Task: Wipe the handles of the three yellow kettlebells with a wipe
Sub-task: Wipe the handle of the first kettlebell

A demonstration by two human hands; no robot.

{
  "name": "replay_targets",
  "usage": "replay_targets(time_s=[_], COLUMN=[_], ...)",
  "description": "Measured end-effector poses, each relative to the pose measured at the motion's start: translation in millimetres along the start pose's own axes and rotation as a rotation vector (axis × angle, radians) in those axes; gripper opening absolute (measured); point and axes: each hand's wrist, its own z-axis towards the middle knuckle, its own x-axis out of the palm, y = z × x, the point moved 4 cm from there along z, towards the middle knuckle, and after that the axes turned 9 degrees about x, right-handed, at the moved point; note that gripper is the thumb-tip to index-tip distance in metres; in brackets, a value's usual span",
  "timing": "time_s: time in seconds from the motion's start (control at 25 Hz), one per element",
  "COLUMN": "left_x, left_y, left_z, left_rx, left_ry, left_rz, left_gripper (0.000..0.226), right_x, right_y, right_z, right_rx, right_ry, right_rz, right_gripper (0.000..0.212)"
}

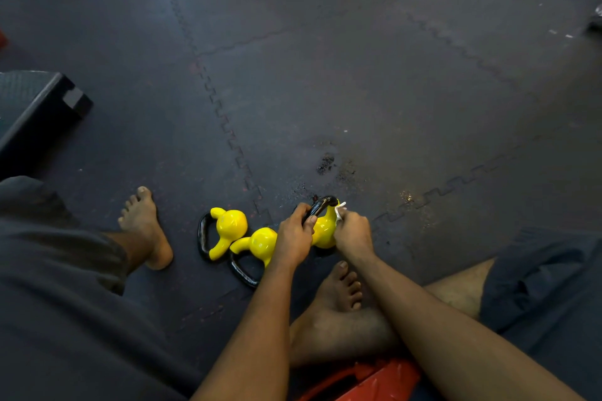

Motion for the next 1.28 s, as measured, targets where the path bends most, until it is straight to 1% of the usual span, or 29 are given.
replay_targets(time_s=[0.08,0.28,0.4,0.56,0.64,0.8,1.04,1.2,1.28], left_x=[0.0,0.0,-0.6,-1.5,-3.4,-6.8,-11.2,-6.3,-2.1], left_y=[-0.5,0.3,0.5,2.0,2.8,9.6,12.2,17.1,16.0], left_z=[-0.3,0.0,0.6,2.8,3.3,4.7,5.9,6.3,4.5], left_rx=[0.003,-0.006,-0.015,-0.026,-0.034,-0.043,-0.004,0.0,0.017], left_ry=[-0.002,-0.01,-0.004,-0.018,-0.02,0.002,-0.003,0.019,0.049], left_rz=[0.001,0.001,-0.002,-0.006,-0.014,-0.002,0.047,0.025,0.031], left_gripper=[0.009,0.009,0.01,0.012,0.013,0.013,0.02,0.023,0.021], right_x=[-2.5,1.3,-2.3,3.1,3.2,-2.8,-3.9,-0.7,-8.5], right_y=[0.6,-0.4,1.3,-3.6,-7.1,-5.6,-11.6,-9.9,-3.2], right_z=[0.1,-0.5,0.7,3.3,6.9,9.4,19.5,26.4,22.7], right_rx=[0.004,0.0,0.002,0.028,0.051,0.09,0.238,0.171,0.151], right_ry=[-0.043,0.005,-0.044,0.027,0.065,0.096,0.197,0.224,0.246], right_rz=[0.053,-0.009,0.113,0.081,0.166,0.33,0.476,0.445,0.392], right_gripper=[0.041,0.041,0.039,0.035,0.03,0.03,0.023,0.03,0.029])
